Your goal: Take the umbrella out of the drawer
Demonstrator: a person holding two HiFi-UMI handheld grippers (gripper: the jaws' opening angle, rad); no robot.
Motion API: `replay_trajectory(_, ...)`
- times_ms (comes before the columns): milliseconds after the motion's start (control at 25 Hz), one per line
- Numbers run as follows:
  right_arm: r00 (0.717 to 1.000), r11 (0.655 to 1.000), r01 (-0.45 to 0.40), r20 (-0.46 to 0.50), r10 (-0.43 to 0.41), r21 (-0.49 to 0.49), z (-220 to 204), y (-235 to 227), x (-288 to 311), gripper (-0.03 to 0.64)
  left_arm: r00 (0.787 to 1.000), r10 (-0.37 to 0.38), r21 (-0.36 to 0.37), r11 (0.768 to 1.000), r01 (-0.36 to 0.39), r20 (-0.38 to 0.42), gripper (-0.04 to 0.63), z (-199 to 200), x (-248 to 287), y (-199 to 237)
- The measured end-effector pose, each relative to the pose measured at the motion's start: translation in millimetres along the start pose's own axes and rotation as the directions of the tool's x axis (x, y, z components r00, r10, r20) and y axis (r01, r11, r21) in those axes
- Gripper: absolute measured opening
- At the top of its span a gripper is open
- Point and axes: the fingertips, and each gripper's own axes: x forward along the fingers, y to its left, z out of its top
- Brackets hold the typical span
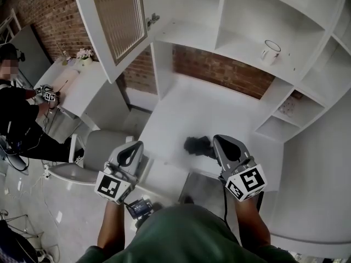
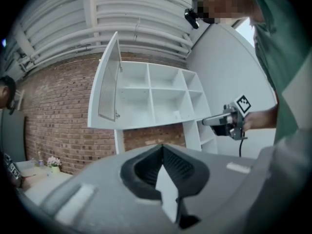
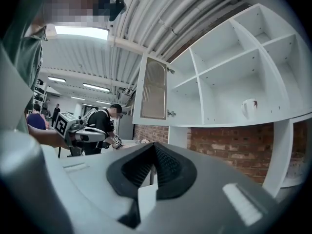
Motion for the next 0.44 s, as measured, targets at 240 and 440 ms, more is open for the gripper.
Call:
replay_trajectory(240, 1.000, 1.000, -0.011, 0.001, 0.011, -0.004, 1.9, 9.5, -3.3, 0.005, 1.000, 0.020, 0.007, 1.000, -0.020, 0.007, 0.003, 5.8, -16.4, -3.7)
replay_trajectory(440, 1.000, 1.000, -0.014, -0.004, 0.014, -0.004, 1.3, 15.3, -7.3, 0.005, 1.000, 0.026, 0.014, 1.000, -0.026, 0.005, 0.003, 9.0, -25.5, -7.7)
